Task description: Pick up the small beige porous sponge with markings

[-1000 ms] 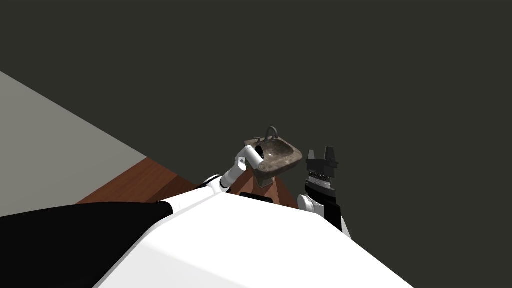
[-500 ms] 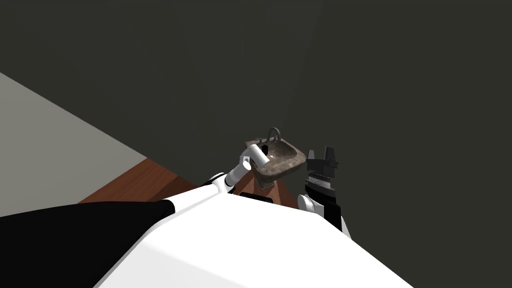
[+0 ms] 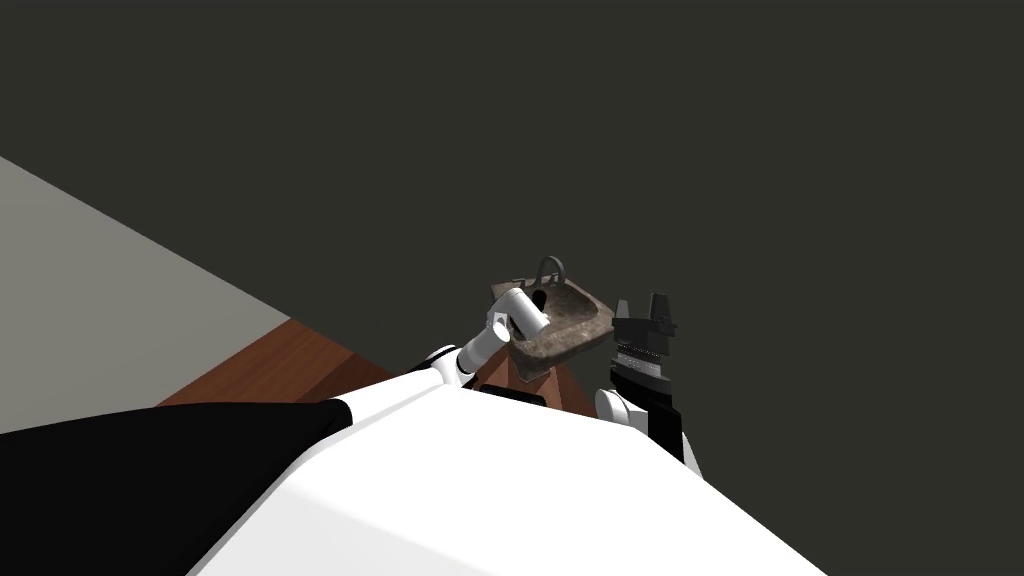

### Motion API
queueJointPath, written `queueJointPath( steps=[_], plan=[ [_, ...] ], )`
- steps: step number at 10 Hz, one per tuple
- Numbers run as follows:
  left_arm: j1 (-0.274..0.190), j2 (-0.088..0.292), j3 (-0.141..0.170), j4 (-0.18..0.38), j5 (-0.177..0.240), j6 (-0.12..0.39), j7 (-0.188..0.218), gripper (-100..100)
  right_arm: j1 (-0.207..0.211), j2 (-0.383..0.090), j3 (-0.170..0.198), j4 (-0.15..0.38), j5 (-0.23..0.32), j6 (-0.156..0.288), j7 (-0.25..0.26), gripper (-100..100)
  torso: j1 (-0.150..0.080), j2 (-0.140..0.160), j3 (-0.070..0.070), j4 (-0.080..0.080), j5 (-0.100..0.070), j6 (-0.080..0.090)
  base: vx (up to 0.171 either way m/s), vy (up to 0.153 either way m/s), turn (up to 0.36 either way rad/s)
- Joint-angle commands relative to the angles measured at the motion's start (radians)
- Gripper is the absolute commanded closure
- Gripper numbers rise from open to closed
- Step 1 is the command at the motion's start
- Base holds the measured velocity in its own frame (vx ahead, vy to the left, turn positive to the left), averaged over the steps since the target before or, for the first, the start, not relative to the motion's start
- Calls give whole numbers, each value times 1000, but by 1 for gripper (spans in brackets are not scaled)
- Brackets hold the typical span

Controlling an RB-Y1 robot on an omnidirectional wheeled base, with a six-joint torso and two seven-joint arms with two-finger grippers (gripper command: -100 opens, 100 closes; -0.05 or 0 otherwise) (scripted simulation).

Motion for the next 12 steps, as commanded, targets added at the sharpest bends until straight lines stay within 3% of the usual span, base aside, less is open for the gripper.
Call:
queueJointPath(
  steps=[1, 2, 3, 4, 5, 8, 9, 10, 12],
  plan=[
    [-2, -30, -9, 13, 0, 41, 0, -100, 0, 0, 0, 0, 0, 0, 0, 0, 0, 0, 0, 0, 0, 0, 38, 5, 11],
    [3, -43, -13, 23, 0, 64, 0, -100, 0, 0, 0, 0, 0, 0, 0, 0, 0, 0, 0, 0, 0, 0, 33, 18, 21],
    [0, -33, -9, 11, 0, 50, 1, -100, 0, 0, 0, 0, 0, 0, 0, 0, 1, 0, 0, 0, 0, 0, 12, 9, 2],
    [0, -35, -10, 13, 0, 56, 1, 0, 0, 0, 0, 0, 0, 0, 0, 0, 1, 1, 1, 0, 0, 0, 0, 0, 0],
    [6, -32, -7, 38, -4, 25, -5, -100, 0, 0, 0, 0, 0, 0, 0, 0, 0, 2, 1, 0, 0, 0, -3, -2, -19],
    [17, -26, -3, 89, -11, -34, -19, -100, 0, 0, 0, 0, 0, 0, 0, 0, 0, 3, 2, 1, 0, 0, -10, -4, -27],
    [13, -30, -4, 82, -11, -21, -14, -100, 0, 0, 0, 0, 0, 0, 0, 0, 0, 3, 2, 1, 0, 0, 0, 0, 0],
    [13, -30, -4, 84, -11, -25, -15, 100, 0, 0, 0, 0, 0, 0, 0, 0, 0, 3, 2, 1, 0, 0, 0, 0, 0],
    [13, -30, -5, 84, -11, -24, -16, 100, 0, 0, 0, 0, 0, 0, 0, 0, 0, 2, 1, 1, 0, 0, 0, 0, 0]
  ],
)
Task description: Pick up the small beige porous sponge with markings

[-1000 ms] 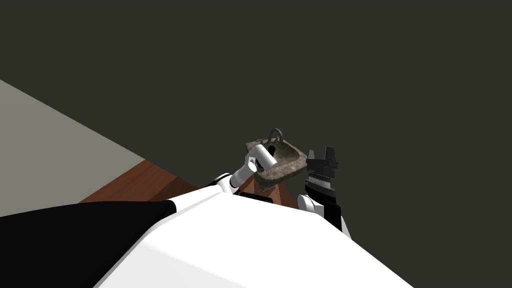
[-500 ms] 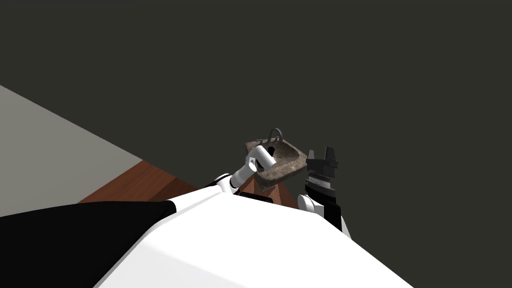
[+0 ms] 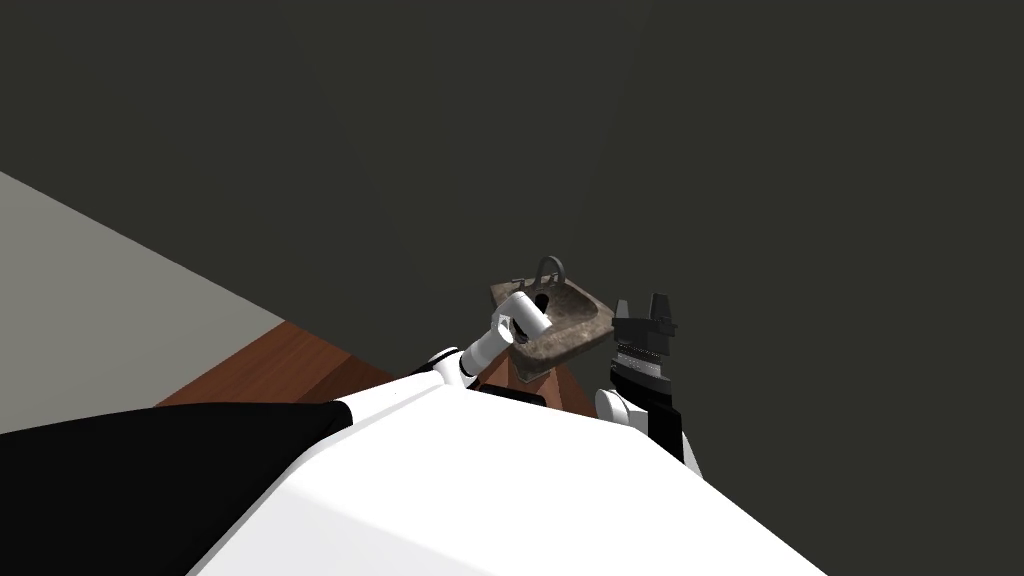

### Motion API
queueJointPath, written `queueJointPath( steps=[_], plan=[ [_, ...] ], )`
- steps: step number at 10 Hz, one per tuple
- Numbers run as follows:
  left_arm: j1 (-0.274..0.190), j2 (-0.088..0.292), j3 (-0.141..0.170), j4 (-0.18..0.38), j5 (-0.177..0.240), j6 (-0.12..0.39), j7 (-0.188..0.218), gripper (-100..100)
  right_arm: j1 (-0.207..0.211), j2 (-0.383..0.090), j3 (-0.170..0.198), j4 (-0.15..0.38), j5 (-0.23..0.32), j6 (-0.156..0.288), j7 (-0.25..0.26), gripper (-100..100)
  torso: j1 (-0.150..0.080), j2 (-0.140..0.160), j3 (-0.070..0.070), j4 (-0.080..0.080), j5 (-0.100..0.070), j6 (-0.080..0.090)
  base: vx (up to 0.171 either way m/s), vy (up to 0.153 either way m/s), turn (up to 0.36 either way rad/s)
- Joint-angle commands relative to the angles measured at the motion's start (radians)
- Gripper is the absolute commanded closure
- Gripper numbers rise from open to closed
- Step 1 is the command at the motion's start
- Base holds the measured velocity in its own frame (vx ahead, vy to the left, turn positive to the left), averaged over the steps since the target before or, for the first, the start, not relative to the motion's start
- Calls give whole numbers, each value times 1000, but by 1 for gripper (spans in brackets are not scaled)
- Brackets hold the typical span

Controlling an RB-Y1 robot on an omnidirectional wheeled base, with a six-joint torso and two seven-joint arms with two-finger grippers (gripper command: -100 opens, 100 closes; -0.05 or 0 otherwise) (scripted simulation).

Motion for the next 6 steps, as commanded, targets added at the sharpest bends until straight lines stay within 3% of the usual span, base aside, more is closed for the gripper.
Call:
queueJointPath(
  steps=[1, 2, 3, 4, 6],
  plan=[
    [0, 0, 0, 0, 0, 0, 0, 100, 0, 0, 0, 0, 0, 0, 0, 0, 0, 0, 0, 0, 0, 0, 0, 0, 0],
    [0, 0, 0, 0, 0, 0, 0, 100, 0, 0, 0, 0, 0, 0, 0, 0, 0, 0, 0, 0, 0, 0, 0, 0, 0],
    [0, 0, 0, 0, 0, 0, 0, 0, 0, 0, 0, 0, 0, 0, 0, 0, 0, 0, 0, 0, 0, 0, 0, 0, 0],
    [-3, 0, -1, -29, 4, 29, 6, 100, 0, 0, 0, 0, 0, 0, 0, 0, 0, 0, 0, 0, 0, 0, 6, 3, 40],
    [-11, -4, -4, -63, 10, 69, 15, 100, 0, 0, 0, 0, 0, 0, 0, 0, 1, 0, 0, 0, 0, 0, 13, 5, 29]
  ],
)
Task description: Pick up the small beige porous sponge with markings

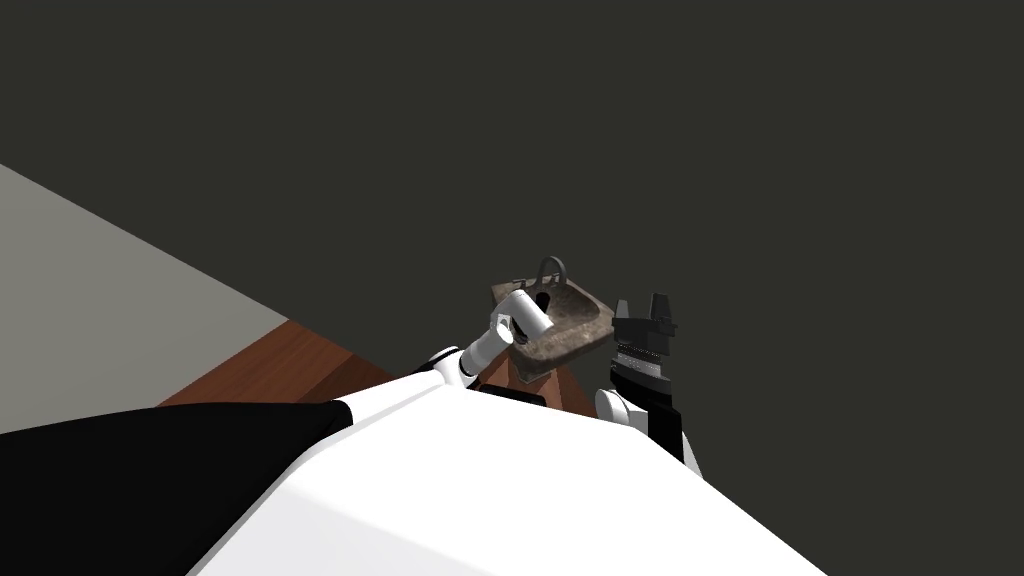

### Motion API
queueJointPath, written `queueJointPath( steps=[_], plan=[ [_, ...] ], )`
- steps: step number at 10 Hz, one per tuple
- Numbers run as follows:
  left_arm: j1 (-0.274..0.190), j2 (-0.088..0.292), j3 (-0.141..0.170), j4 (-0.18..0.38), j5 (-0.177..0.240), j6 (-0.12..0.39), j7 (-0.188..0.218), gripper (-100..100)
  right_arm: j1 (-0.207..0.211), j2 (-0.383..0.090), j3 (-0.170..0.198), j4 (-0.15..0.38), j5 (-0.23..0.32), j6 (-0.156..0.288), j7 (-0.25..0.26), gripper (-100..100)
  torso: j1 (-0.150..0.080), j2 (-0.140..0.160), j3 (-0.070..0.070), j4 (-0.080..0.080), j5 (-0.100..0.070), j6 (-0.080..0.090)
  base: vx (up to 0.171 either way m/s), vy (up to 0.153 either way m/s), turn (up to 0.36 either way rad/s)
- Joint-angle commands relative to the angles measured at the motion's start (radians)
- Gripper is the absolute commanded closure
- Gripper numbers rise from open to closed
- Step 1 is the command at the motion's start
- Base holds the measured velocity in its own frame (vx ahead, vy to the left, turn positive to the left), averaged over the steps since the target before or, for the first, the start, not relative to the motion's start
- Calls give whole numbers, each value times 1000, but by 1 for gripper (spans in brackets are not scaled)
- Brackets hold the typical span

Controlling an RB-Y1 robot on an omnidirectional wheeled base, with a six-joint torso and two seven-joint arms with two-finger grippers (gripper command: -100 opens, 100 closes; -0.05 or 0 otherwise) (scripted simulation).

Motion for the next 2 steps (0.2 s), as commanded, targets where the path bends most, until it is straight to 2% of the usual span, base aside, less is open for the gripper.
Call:
queueJointPath(
  steps=[1, 2],
  plan=[
    [0, 0, 0, 0, 0, 0, 0, 100, 0, 0, 0, 0, 0, 0, 0, 0, 0, 0, 0, 0, 0, 0, 5, 2, 4],
    [0, 0, 0, -2, 0, 4, 1, 0, 0, 0, 0, 0, 0, 0, 0, 0, 0, 0, 0, 0, 0, 0, 0, 0, 0]
  ],
)
